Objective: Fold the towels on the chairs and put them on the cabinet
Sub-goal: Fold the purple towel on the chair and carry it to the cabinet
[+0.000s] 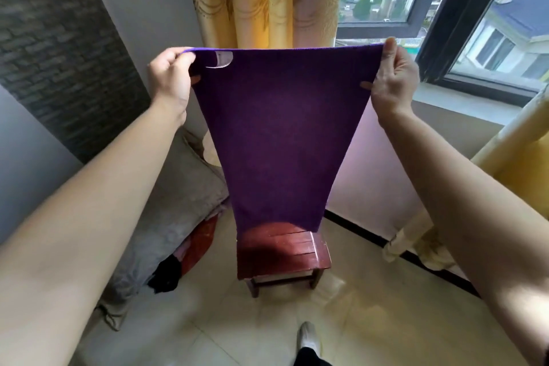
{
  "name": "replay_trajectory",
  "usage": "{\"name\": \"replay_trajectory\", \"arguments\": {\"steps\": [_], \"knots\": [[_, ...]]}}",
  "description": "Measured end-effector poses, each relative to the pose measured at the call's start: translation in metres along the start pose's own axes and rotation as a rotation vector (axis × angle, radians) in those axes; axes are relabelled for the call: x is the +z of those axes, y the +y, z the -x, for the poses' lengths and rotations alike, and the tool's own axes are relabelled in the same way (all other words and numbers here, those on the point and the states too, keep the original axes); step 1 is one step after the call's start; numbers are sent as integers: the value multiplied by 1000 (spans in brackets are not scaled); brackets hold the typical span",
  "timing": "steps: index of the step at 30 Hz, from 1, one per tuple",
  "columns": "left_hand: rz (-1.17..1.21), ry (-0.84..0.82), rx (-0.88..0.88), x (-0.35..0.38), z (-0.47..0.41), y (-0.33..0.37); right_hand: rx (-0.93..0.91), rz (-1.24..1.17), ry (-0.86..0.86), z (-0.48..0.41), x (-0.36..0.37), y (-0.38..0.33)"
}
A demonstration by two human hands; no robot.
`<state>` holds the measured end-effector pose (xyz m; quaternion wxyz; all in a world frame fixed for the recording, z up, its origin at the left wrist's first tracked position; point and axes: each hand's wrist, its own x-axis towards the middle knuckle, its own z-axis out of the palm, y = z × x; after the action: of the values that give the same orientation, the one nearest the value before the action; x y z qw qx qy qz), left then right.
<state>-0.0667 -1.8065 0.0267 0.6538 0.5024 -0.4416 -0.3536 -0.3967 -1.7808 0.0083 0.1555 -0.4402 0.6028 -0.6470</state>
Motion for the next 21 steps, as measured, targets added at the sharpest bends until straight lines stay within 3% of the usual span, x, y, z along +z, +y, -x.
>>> {"name": "replay_trajectory", "arguments": {"steps": [6,14,21], "knots": [[-35,34,26,-19,30,-16,-37,75,19,36,-12,22],[-472,-25,92,-65,133,-138,261,381,-77,145,-40,141],[-814,-129,-320,-113,243,-274,524,610,-321,264,-67,240]]}}
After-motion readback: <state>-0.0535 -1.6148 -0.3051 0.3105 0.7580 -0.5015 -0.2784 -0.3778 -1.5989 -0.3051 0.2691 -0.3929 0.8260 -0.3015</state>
